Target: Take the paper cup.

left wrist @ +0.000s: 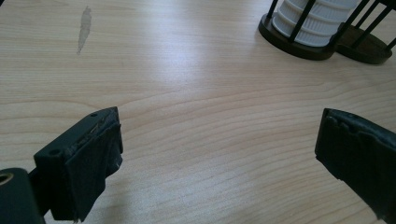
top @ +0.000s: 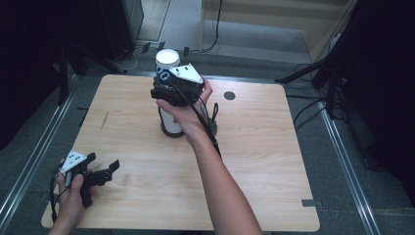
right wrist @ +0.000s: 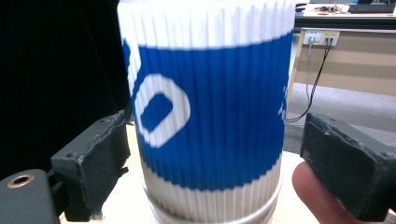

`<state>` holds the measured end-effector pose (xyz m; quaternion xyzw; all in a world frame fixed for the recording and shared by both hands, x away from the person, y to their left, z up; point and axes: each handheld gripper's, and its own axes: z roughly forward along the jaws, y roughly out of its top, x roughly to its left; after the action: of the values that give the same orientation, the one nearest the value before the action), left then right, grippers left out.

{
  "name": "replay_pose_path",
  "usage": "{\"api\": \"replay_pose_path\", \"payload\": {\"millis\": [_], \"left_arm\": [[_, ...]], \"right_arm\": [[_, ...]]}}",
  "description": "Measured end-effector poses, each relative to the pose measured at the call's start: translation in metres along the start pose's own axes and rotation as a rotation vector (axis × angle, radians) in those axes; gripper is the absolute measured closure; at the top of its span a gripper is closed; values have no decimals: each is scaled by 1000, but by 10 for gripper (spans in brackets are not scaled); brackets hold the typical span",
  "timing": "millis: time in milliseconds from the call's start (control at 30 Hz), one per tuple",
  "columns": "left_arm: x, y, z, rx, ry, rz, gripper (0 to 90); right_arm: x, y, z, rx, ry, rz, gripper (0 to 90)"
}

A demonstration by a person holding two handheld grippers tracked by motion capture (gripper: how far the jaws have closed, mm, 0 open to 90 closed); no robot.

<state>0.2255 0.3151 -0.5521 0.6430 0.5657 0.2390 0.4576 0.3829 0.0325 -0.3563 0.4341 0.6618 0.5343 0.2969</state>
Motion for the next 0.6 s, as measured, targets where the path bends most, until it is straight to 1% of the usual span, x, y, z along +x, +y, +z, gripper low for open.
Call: {"api": "replay_pose_path", "payload": {"millis": [67,267,433,600], "left_arm": [[0,0,0,-1,0,0,15],[0,0,0,1,0,3,15],[0,0,0,-1,0,0,15],[0,0,0,0,2,1,16]], "right_arm": [[1,1,2,2,8,3,81],[4,0,9,5,-9,-9,84],[3,-1,13,9,-28,-2,115],[4,-1,16,18,-29,-9,129]]}}
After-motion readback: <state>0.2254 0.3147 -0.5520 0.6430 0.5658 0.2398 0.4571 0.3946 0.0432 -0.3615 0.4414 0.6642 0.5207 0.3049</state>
